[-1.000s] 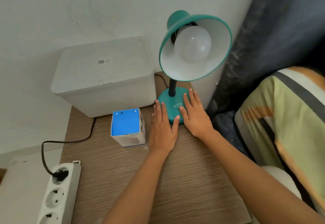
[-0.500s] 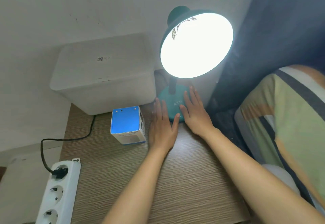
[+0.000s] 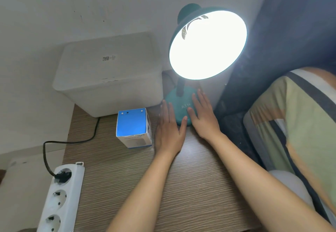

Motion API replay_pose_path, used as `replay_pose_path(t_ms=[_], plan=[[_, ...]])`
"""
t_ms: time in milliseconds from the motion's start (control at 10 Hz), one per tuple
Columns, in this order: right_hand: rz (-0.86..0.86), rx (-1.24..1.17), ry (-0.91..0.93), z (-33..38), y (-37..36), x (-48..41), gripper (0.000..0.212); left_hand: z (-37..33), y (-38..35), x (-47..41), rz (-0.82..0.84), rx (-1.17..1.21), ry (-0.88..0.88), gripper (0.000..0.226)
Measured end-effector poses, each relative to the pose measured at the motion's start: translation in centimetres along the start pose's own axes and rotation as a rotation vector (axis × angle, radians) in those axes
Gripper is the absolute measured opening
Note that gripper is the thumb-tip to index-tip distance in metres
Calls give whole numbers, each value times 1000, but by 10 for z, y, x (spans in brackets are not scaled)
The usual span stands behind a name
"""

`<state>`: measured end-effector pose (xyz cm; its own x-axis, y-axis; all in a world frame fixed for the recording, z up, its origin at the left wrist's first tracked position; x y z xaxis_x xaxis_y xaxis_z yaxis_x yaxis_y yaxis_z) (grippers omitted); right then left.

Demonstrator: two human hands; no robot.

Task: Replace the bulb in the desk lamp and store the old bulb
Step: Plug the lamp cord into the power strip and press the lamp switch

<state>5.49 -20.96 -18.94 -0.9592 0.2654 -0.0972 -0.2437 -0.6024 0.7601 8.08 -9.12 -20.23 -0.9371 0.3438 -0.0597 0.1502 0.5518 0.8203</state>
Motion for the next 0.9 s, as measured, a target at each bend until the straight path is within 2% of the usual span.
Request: replay_pose_path(t_ms=[300,800,900], plan=[[-153,-36,-18,1,8,-3,53,-3,1,1,-14,-7,-16,81],[-107,2,10,2,4,4,59,4,4,10,-17,109,29,87],[-170,-11,59,11,13,24,67,11,-5,18,-20,117,-71,79]])
Point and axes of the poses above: each hand's wrist, its own x-axis away from the middle knuckle, its own y-axis out of the back of the hand, z = x × y, the point moved 10 cm from there along -x, towards the middle knuckle, and after that the axes turned 7 degrees about y, right-handed, at the moved point
